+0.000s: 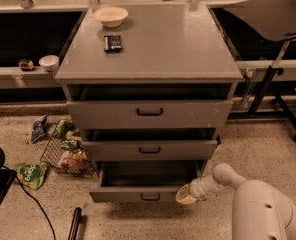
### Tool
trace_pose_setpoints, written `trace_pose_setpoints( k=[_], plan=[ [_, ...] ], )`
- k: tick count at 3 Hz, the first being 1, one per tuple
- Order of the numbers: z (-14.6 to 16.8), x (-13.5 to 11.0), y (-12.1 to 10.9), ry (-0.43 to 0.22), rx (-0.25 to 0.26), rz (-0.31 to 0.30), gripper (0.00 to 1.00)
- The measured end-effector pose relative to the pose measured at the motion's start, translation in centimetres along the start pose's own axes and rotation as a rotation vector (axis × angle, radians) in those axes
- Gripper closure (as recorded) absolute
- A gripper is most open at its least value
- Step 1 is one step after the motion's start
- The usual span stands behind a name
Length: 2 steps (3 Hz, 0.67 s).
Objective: Close bottom drawer
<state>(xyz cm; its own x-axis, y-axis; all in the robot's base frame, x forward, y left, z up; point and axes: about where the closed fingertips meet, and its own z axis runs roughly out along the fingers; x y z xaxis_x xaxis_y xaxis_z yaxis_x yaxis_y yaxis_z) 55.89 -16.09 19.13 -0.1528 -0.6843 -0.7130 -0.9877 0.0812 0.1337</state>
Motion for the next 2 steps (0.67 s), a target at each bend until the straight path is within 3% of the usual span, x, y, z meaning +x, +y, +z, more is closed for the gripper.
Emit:
trace_pose_setpoints(
  k=[2],
  plan=[
    [-0.05,0.15,0.09,-0.015,-0.008,-0.012,0.01]
  ],
)
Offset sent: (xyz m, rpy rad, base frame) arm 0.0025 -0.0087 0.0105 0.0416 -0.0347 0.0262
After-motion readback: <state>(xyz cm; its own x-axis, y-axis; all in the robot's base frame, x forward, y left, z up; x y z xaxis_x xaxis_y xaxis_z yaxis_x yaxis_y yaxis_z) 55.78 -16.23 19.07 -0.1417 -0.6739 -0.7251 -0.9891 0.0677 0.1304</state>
